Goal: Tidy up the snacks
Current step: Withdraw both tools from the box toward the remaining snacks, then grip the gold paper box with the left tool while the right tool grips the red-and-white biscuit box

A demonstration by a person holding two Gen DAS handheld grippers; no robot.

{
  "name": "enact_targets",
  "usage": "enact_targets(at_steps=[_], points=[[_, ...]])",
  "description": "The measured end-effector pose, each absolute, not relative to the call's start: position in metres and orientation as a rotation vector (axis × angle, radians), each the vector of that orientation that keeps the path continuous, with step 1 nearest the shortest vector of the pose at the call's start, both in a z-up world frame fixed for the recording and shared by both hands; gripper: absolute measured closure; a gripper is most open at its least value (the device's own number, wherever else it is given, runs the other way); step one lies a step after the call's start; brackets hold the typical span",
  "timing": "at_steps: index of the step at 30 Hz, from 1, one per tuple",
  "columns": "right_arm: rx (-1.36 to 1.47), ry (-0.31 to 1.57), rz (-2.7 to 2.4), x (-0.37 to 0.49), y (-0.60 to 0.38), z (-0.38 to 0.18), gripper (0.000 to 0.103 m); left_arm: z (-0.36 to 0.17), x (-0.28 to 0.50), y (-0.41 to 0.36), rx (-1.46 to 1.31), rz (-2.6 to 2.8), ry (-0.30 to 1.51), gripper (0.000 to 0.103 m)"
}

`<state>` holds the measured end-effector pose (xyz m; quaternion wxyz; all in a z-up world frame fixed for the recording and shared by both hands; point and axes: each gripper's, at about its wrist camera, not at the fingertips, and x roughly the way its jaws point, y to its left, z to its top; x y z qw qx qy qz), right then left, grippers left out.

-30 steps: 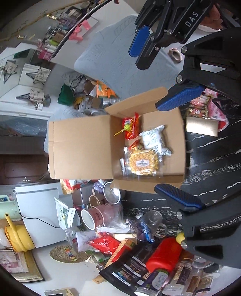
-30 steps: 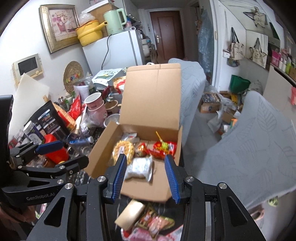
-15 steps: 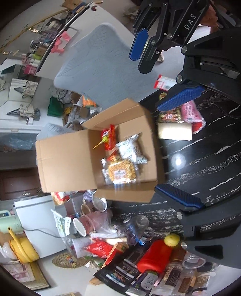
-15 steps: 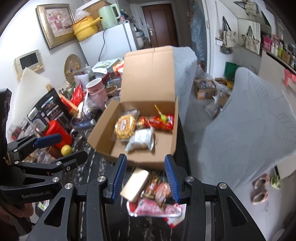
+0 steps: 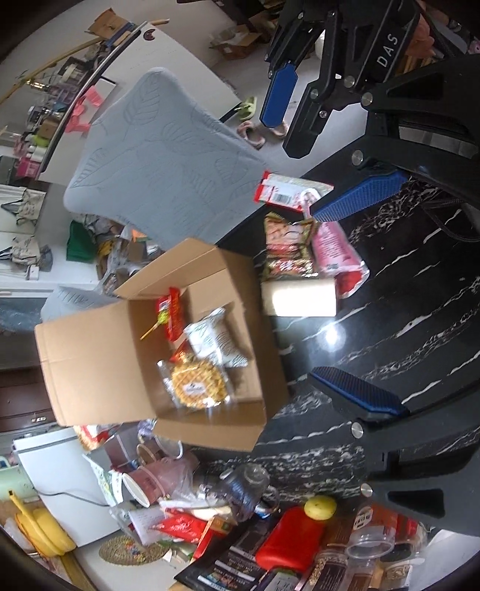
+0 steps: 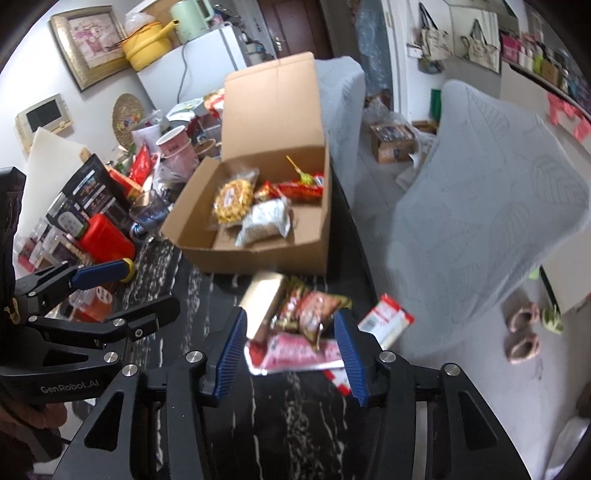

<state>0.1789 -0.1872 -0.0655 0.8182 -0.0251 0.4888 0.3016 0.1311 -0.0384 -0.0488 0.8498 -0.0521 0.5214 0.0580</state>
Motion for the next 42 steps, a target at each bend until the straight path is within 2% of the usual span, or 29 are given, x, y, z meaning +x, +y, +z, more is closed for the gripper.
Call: enact_targets(at_steps=[9,12,32,35,39,41,42], points=[[-0.018,1.126,0.58,0.185,-0.207,-0.097,0.053,-0.081,0.141,-0.047,-0.121,0.109,1.144,0.022],[0.0,1.154,0.558,0.189,-0.213,-0.11,0.046,-0.097,0.147,-0.047,-0.122,0.113,1.168,0.022],[0.042,1.328,0.473,0.234,-0.228,-0.187,0.042,-0.176,0.191,-0.019,-0.162,0.212,1.282,0.022],[0.049,1.355,0.464,0.241,-0.228,-0.198,0.027,-0.185,0.199,-0.015,-0.178,0.215,1.298,0.023],[0.072,1.373,0.465,0.251,-0.23,-0.21,0.025,-0.191,0.207,-0.013,-0.163,0.238,1.296,0.023],[0.086,1.378,0.465,0.256,-0.231,-0.215,0.025,-0.194,0.211,-0.013,-0.159,0.244,1.305,0.031],[0.093,1.379,0.466,0.259,-0.231,-0.217,0.025,-0.197,0.213,-0.013,-0.165,0.24,1.312,0.031]])
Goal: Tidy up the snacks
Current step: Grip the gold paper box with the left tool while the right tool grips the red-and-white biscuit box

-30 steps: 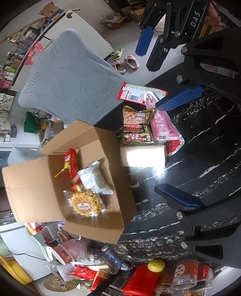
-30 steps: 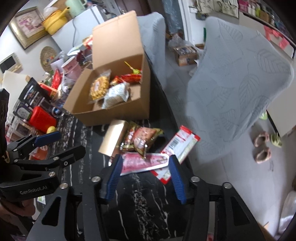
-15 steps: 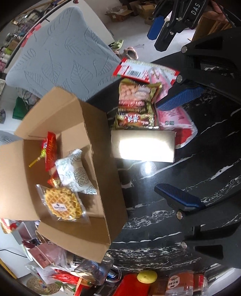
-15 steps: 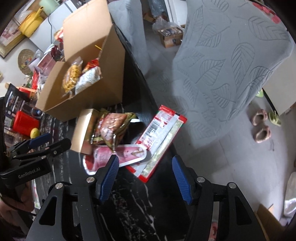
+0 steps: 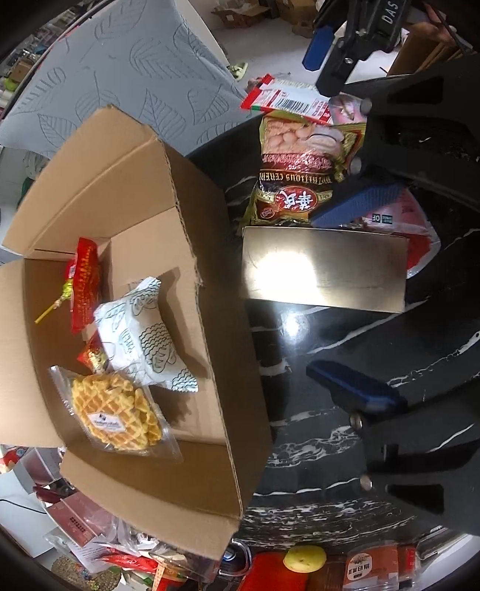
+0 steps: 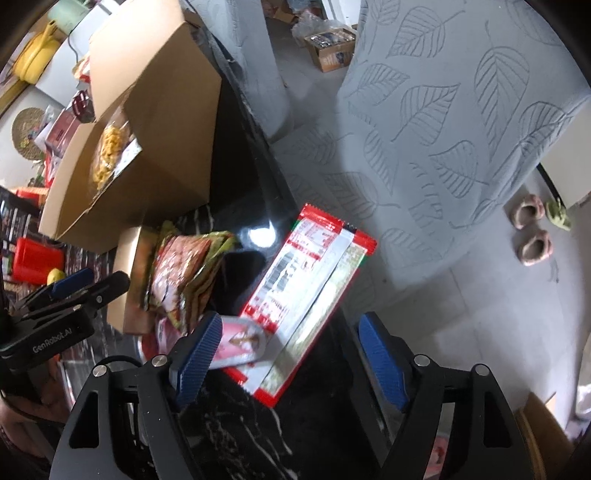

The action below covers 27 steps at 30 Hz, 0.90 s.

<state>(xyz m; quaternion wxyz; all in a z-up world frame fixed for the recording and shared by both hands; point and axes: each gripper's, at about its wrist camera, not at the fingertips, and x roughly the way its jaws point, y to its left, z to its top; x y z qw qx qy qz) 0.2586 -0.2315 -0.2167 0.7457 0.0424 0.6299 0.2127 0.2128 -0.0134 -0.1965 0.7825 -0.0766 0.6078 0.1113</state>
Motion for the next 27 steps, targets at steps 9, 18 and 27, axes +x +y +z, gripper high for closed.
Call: enact_targets(at_steps=[9,18,27], points=[[0.149,1.406,0.492,0.278,-0.233,-0.239,0.025,-0.211,0.225,-0.013,-0.204,0.228,1.358,0.042],[0.165,1.371,0.481,0.277,-0.236,-0.239,0.069,-0.229,0.229,-0.011,-0.24,0.198,1.401,0.058],[0.162,1.297,0.516,0.274,-0.237,-0.22,0.09,-0.225,0.225,-0.015,-0.251,0.179,1.381,0.059]])
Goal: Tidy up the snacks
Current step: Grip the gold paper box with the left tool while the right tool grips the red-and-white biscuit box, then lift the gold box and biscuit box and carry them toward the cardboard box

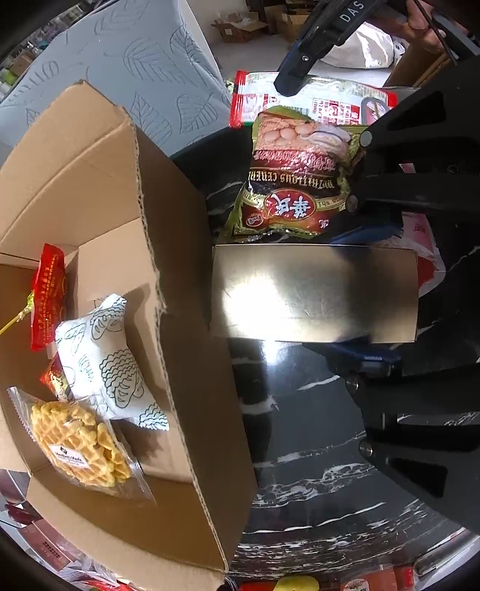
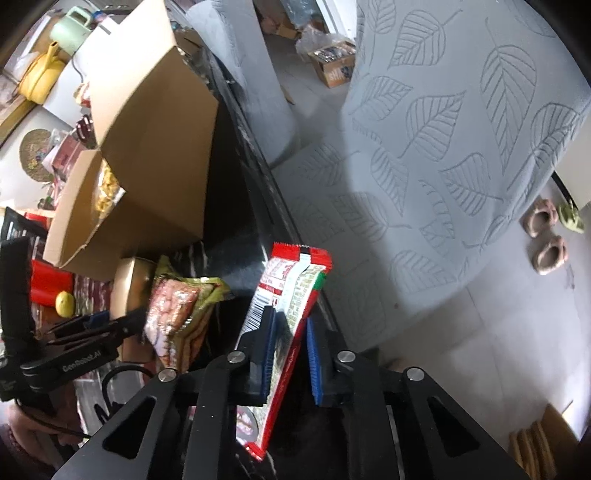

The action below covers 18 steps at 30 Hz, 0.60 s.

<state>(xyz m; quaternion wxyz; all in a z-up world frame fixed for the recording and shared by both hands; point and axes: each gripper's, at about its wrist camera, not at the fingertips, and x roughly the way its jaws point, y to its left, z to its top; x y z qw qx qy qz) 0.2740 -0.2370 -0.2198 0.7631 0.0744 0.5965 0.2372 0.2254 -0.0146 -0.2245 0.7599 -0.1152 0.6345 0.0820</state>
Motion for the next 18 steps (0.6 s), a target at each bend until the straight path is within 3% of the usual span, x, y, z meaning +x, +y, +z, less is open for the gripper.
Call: enact_targets(at_steps=[18], points=[[-0.002,1.231,0.559,0.225,-0.224,-0.177,0.094,-0.187,0.172,-0.019,-0.274,0.133,1.352,0.059]])
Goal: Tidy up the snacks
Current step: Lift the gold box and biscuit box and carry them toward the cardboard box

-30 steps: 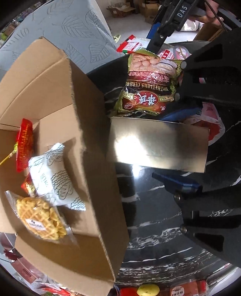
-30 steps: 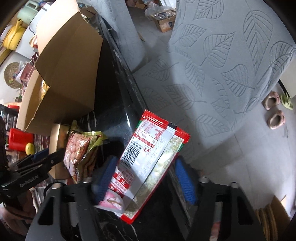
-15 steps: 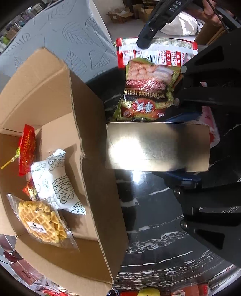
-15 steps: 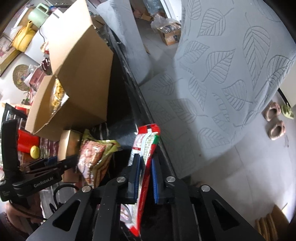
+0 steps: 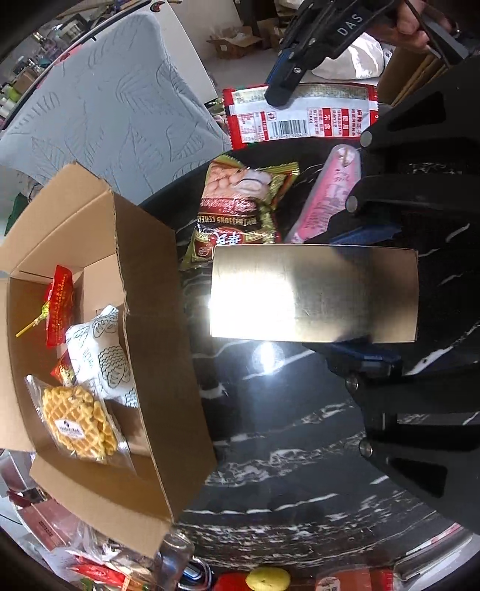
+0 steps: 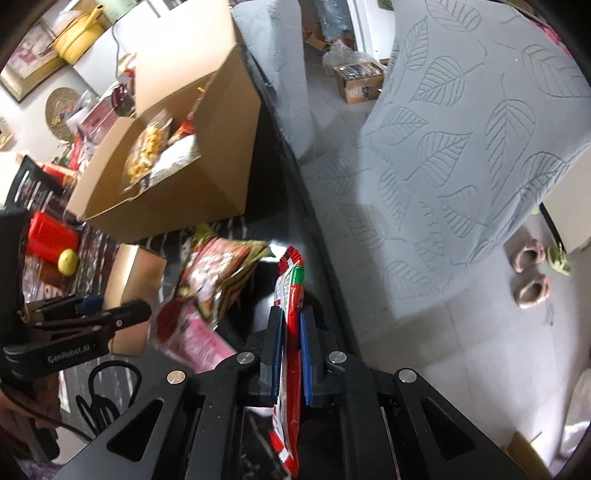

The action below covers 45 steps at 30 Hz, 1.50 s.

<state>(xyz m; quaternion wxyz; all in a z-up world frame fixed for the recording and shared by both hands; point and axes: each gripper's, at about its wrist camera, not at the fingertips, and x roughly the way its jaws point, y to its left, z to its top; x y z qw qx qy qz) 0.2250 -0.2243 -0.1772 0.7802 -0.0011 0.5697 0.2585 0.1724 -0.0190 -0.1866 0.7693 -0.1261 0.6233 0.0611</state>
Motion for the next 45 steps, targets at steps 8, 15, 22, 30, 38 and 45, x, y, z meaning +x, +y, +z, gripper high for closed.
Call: enact_targets(at_steps=[8,15,22,30,38,45], points=[[-0.001,1.209,0.588,0.198,-0.224,-0.155,0.094,-0.155,0.151,-0.022,-0.248,0.122,1.292,0.059],[-0.024,1.181,0.631,0.172,-0.214,-0.139,0.094,-0.134,0.124,-0.021,-0.247,0.127,1.262,0.06],[-0.055,1.169,0.699,0.152,-0.198,-0.131,0.094,-0.126,0.099,-0.016,-0.257,0.142,1.257,0.06],[-0.09,1.169,0.794,0.136,-0.171,-0.129,0.094,-0.124,0.074,-0.008,-0.278,0.155,1.255,0.06],[-0.152,1.155,0.886,0.124,-0.138,-0.124,0.094,-0.111,0.057,-0.002,-0.259,0.181,1.205,0.06],[-0.177,1.125,0.92,0.123,-0.12,-0.111,0.094,-0.097,0.055,0.008,-0.275,0.201,1.158,0.06]])
